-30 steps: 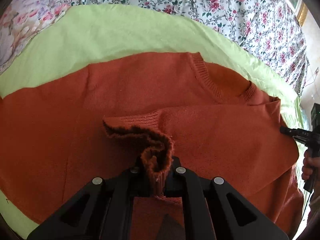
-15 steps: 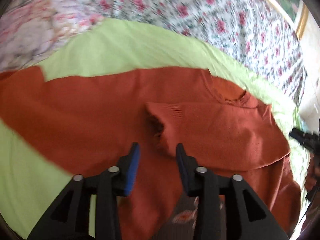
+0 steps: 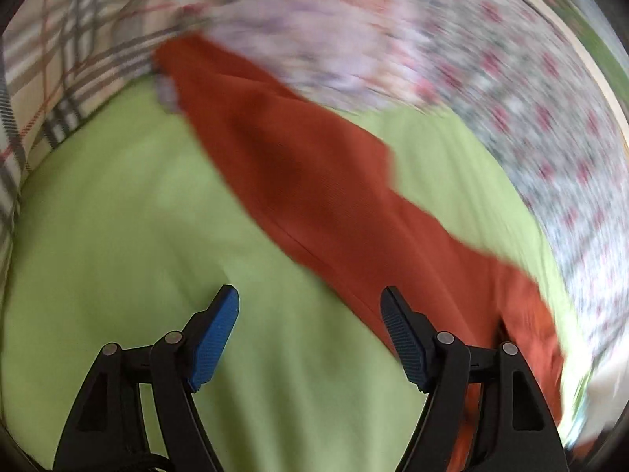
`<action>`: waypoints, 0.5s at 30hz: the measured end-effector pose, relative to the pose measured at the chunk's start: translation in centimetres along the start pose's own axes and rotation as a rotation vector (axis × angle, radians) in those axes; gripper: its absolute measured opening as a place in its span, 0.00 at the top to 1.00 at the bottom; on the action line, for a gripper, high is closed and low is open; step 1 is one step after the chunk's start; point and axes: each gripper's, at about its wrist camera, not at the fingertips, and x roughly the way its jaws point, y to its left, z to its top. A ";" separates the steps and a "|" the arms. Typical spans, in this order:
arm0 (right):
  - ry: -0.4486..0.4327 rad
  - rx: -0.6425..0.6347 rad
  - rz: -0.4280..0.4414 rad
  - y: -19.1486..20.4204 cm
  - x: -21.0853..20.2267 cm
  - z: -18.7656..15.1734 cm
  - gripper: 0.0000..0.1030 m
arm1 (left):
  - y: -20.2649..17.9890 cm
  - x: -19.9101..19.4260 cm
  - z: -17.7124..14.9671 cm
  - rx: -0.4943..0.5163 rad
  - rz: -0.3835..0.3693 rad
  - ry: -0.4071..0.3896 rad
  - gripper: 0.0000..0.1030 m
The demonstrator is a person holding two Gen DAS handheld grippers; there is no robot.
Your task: Fold small clothes
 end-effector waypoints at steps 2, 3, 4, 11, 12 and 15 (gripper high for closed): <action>0.010 0.006 0.005 0.1 0.6 0.0 0.35 | 2.7 1.1 2.4 -0.090 0.004 -0.018 0.27; 0.014 0.008 0.004 0.2 0.8 0.1 0.35 | 3.7 1.4 3.5 -0.120 -0.017 -0.029 0.27; 0.016 0.008 0.002 0.3 1.1 0.1 0.35 | 4.6 1.8 4.7 -0.149 -0.029 -0.041 0.27; 0.052 -0.013 0.019 1.5 2.6 -0.1 0.35 | 4.7 3.4 8.7 -0.164 -0.089 -0.073 0.98; 0.053 -0.013 0.021 1.6 2.6 -0.2 0.35 | 4.1 2.7 8.7 -0.135 -0.081 -0.106 0.98; 0.047 -0.010 0.023 1.5 2.2 -0.5 0.35 | 1.8 0.3 7.9 -0.048 -0.082 -0.175 0.98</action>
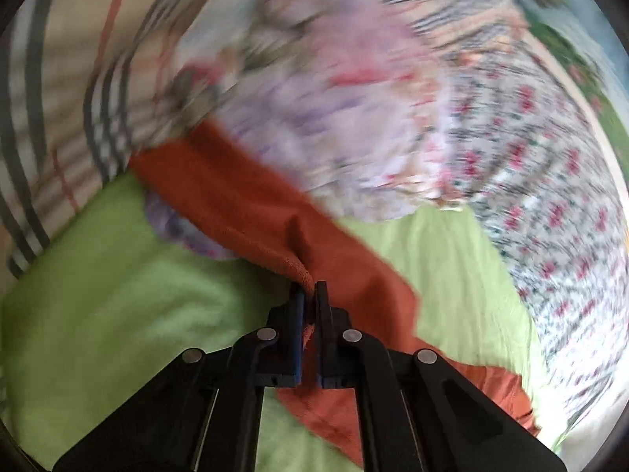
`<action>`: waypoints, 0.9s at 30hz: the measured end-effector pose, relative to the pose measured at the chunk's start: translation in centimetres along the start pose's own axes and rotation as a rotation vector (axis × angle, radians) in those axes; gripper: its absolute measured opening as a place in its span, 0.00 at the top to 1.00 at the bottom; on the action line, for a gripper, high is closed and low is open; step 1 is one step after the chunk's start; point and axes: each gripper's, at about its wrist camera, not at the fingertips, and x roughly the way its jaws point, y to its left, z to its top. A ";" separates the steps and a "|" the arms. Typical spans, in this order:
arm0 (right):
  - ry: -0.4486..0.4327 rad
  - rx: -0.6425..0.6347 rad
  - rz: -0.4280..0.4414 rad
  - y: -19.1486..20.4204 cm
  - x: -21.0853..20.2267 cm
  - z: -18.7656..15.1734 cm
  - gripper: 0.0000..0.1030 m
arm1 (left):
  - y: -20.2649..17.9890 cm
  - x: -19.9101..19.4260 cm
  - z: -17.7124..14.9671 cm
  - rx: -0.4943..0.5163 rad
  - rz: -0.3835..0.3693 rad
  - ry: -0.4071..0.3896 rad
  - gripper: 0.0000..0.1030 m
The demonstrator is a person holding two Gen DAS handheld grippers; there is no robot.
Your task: Fold small clothes
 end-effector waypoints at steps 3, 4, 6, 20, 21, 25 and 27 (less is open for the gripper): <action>-0.009 0.004 0.001 0.0 -0.8 -0.4 0.35 | -3.0 -2.5 -0.7 0.070 -0.052 -0.044 0.98; -0.016 0.004 0.001 -0.1 -1.3 -0.6 0.35 | -4.5 -3.2 -1.2 0.092 -0.081 -0.051 0.98; -0.028 0.009 0.001 -0.2 -2.1 -1.0 0.35 | -6.8 -4.6 -2.1 0.129 -0.136 -0.053 0.98; -0.105 0.101 -0.013 -4.5 -6.0 -1.8 0.35 | -31.6 -4.4 -22.3 0.579 -0.489 0.212 0.98; -0.115 0.110 -0.015 -5.1 -6.3 -1.8 0.35 | -32.9 -3.9 -23.9 0.606 -0.497 0.233 0.98; -0.142 0.144 -0.028 -7.2 -7.5 -1.8 0.35 | -36.5 -1.5 -29.5 0.697 -0.503 0.322 0.98; -0.155 0.168 -0.038 -8.2 -8.1 -1.9 0.35 | -37.2 -0.3 -31.4 0.727 -0.490 0.354 0.98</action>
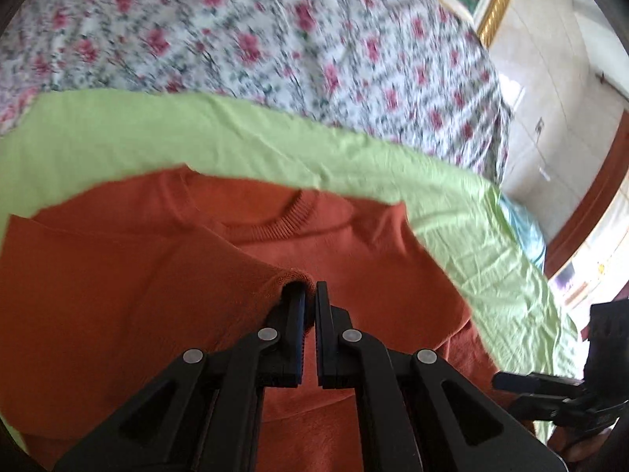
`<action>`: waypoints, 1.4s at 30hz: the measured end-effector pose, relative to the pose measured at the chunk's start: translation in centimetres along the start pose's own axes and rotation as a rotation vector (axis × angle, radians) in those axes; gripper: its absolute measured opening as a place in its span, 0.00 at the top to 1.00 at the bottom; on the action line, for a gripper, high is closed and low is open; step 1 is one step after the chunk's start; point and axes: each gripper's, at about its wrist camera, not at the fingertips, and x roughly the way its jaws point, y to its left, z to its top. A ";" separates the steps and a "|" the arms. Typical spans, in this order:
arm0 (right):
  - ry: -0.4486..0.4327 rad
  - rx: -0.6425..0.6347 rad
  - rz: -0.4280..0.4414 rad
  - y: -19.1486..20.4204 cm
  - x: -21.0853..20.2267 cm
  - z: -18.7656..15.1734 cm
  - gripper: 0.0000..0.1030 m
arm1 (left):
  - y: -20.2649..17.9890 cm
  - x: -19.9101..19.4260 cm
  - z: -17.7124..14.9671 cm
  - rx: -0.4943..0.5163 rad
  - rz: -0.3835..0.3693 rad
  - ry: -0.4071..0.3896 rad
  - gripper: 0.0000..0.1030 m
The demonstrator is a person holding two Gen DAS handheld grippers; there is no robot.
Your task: Fold small clothes
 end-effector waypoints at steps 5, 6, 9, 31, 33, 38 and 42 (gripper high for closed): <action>-0.022 0.026 -0.019 -1.2 -0.8 0.3 0.35 | -0.4 3.3 -1.7 0.006 0.007 0.104 0.94; -0.024 0.025 -0.021 -1.2 -0.8 0.4 0.35 | -0.2 3.4 -2.2 -0.002 -0.001 0.128 0.88; -0.029 0.012 -0.016 -0.6 -0.4 0.8 0.35 | 0.5 2.4 -3.3 -0.003 0.002 0.148 0.73; 0.059 -1.025 -0.220 15.1 13.7 -1.0 0.35 | 16.6 -12.0 -10.6 -0.232 0.460 0.074 0.58; 0.040 -1.099 -0.232 16.0 14.7 -1.6 0.35 | 16.4 -11.7 -10.4 -0.221 0.461 0.075 0.59; 0.076 -1.124 -0.206 16.8 17.4 -1.1 0.66 | 16.4 -10.3 -9.0 -0.236 0.470 0.069 0.59; 0.019 -0.885 -0.108 15.6 14.7 1.5 0.94 | 16.5 -10.0 -8.5 -0.243 0.475 0.063 0.59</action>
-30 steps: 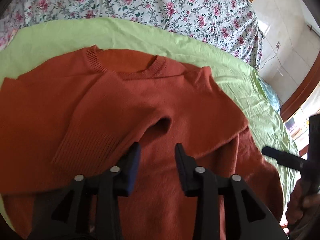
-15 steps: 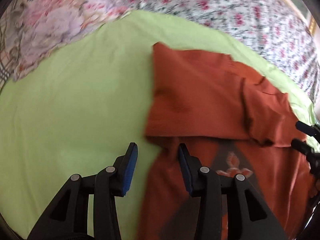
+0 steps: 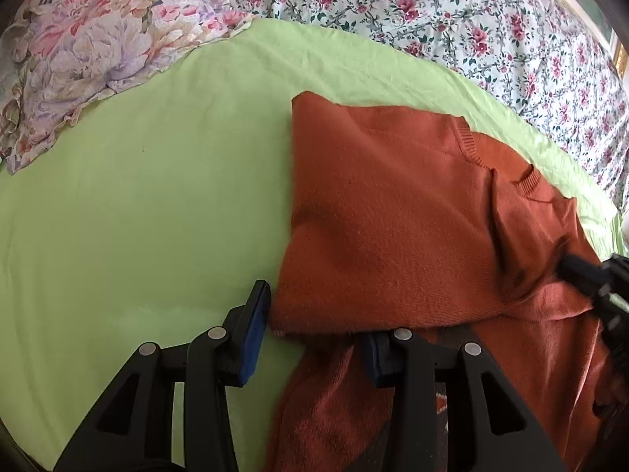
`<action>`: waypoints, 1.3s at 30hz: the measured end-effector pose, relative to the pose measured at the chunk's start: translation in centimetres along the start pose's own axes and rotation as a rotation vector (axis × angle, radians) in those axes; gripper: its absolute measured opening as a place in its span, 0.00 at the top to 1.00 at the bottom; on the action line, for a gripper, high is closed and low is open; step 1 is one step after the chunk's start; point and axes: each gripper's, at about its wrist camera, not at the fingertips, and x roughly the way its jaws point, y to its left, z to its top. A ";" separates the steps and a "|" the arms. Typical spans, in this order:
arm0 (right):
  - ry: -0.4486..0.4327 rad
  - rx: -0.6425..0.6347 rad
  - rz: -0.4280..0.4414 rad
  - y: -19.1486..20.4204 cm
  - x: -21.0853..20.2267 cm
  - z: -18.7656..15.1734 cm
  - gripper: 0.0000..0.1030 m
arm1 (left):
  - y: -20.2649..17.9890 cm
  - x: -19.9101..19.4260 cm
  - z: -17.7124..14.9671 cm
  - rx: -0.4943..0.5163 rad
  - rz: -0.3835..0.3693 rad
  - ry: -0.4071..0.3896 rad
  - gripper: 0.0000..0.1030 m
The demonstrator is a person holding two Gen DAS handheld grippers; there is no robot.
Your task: Fold small clothes
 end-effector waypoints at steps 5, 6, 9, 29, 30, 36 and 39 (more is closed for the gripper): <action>-0.102 0.448 0.013 -7.9 -4.4 -1.6 0.96 | -0.2 0.1 0.1 -0.003 0.011 -0.006 0.59; -0.122 0.560 0.004 -9.9 -5.5 -2.7 0.96 | -0.2 0.1 0.1 -0.006 0.018 -0.007 0.60; -0.158 0.804 -0.053 -14.9 -7.8 -6.3 0.96 | -0.2 0.2 0.2 -0.019 0.038 -0.003 0.63; -0.202 0.844 -0.080 -16.0 -9.5 -6.7 0.96 | 2.7 -0.1 0.4 -0.198 -0.042 0.008 0.71; -0.213 0.832 -0.097 -16.0 -9.8 -6.4 0.96 | 2.9 -0.1 0.2 -0.207 -0.045 0.010 0.71; -0.077 0.847 -0.115 -16.1 -7.9 -9.2 0.96 | 4.2 -0.1 -0.4 -0.273 -0.107 0.016 0.70; -0.003 0.886 -0.080 -15.9 -6.9 -10.9 0.94 | 4.1 -0.7 -0.7 -0.245 -0.104 0.026 0.68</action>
